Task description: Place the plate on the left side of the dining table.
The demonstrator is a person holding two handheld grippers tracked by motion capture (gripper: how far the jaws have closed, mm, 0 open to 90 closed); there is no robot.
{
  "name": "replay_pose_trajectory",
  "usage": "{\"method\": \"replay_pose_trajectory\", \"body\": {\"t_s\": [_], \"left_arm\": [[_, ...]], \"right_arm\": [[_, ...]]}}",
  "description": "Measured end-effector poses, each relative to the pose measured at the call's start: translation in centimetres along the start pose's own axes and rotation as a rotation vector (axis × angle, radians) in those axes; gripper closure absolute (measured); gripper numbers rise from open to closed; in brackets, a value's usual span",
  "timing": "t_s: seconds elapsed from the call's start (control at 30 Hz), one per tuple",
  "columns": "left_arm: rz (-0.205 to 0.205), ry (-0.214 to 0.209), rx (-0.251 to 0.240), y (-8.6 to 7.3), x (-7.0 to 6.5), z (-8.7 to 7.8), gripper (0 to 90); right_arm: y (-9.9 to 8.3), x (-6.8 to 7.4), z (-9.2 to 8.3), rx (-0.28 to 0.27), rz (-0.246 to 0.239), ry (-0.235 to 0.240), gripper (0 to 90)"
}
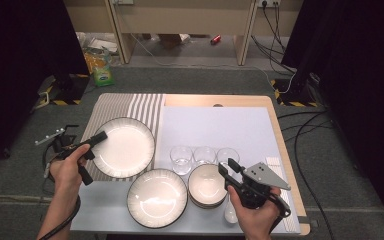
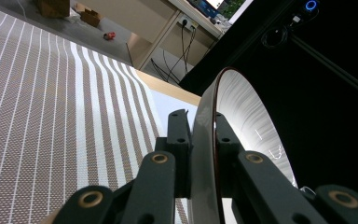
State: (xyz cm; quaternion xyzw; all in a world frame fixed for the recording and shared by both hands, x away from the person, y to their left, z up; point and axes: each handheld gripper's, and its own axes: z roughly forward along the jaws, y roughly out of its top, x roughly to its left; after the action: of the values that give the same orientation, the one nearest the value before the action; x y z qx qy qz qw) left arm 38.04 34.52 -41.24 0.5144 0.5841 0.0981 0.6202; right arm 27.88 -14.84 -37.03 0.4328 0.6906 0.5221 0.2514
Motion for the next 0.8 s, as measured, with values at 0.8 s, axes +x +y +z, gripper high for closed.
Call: {"method": "replay_pose_trajectory", "body": {"t_s": [0.8], "left_arm": [[-0.003,0.003,-0.01,0.72,0.3,0.46,81.6]], "right_arm": [[0.1,-0.34,-0.23,-0.004,0.0,-0.01,62.5]]}}
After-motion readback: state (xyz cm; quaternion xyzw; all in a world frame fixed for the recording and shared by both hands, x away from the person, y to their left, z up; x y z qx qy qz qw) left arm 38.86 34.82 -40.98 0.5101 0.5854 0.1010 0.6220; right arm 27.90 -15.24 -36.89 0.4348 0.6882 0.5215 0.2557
